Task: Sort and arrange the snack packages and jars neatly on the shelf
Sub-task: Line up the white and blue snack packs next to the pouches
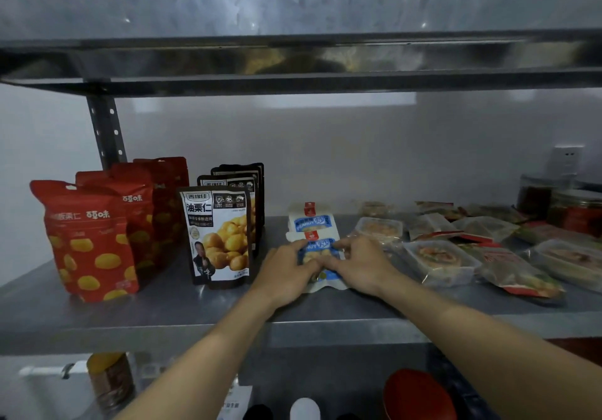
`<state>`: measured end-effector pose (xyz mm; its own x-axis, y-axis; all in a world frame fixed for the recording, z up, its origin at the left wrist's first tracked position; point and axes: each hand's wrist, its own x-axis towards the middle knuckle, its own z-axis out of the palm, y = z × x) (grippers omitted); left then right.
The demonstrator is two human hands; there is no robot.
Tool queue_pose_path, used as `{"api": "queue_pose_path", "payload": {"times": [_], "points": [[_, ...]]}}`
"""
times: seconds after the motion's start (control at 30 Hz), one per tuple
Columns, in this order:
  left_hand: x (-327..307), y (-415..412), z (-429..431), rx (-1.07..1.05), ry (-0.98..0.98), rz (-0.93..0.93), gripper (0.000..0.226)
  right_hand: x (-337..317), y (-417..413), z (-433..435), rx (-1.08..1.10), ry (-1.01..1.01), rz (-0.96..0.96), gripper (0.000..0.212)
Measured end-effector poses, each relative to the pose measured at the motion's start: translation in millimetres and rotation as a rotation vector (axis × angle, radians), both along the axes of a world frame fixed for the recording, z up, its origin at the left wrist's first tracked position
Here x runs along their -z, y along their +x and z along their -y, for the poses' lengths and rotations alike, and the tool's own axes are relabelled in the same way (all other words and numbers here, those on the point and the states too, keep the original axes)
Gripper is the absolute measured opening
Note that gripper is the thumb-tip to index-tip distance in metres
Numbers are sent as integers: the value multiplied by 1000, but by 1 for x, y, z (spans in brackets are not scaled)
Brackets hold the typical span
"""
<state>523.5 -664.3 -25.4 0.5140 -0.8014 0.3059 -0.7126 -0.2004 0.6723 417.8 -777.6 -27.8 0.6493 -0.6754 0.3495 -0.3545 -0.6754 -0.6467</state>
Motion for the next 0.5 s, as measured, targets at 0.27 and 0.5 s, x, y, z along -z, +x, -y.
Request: {"api": "queue_pose_path", "payload": {"times": [0.27, 0.5], "points": [[1, -1, 1, 22, -28, -62, 54, 3, -8, -1, -26, 11, 33, 47], [5, 3, 4, 27, -5, -85, 59, 8, -8, 6, 18, 30, 55, 57]]}}
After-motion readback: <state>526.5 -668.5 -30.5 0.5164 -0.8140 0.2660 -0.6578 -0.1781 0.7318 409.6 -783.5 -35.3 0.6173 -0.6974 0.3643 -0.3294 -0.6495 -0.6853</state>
